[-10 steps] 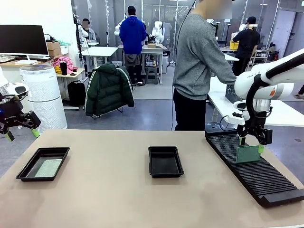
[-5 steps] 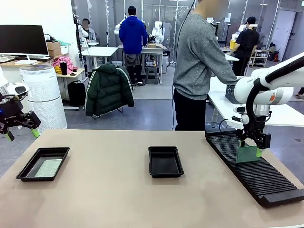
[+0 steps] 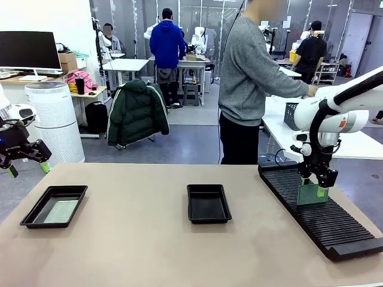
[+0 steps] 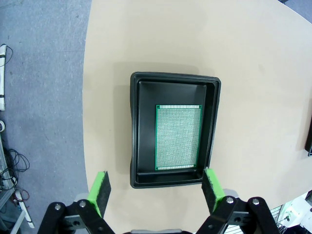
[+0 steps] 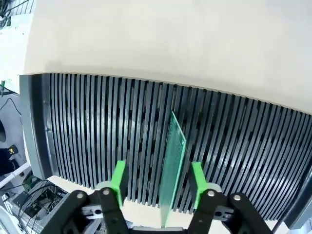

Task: Inspect and transfer BCBs to ESD trays.
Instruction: Pick up the Blank PCB from the PCB Rack and place it in the right ESD tray.

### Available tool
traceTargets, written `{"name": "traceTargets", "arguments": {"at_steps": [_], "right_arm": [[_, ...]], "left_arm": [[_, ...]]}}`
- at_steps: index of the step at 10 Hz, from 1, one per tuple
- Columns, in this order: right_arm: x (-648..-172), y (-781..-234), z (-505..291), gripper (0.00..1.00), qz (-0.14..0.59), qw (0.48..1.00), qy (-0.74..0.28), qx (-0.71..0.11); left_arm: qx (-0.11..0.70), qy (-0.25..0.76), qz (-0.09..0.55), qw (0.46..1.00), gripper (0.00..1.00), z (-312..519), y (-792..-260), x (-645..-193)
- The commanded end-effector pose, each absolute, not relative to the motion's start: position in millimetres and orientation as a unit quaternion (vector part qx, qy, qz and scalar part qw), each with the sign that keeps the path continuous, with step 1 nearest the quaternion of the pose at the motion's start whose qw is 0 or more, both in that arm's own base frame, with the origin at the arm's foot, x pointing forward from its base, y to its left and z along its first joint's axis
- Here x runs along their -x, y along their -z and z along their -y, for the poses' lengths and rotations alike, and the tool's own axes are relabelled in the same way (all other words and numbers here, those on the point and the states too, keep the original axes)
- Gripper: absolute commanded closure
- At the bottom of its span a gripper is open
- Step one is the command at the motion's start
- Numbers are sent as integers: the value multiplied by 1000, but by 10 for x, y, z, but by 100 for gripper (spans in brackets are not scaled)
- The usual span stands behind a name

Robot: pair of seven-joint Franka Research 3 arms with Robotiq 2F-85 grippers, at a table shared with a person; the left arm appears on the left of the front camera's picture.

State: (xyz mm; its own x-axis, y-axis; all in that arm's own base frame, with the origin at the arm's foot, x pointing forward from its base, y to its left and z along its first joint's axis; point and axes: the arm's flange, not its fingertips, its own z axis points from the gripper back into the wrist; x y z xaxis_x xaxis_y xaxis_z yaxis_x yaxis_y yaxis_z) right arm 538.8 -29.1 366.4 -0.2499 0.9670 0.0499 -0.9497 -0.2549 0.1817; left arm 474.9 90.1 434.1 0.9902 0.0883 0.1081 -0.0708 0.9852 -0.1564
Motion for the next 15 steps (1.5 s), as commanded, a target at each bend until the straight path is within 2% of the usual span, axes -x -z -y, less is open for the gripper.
{"name": "traceTargets", "arguments": {"at_steps": [1,4,10,11,15], "right_arm": [[-5337,-3623,299,40,-52,619,-782,-56],[-5303,-3601,351,57,-32,624,-779,-47],[-5292,-3611,356,79,-16,629,-776,-45],[-5289,-3619,351,76,-16,630,-775,-44],[-5253,-3622,341,76,-18,634,-772,-43]], "left_arm": [[80,-31,65,994,0,-917,-4309,-4741],[80,-31,65,994,0,-917,-4309,-4741],[80,-31,65,994,0,-917,-4309,-4741],[80,-31,65,994,0,-917,-4309,-4741],[80,-31,65,994,0,-917,-4309,-4741]]}}
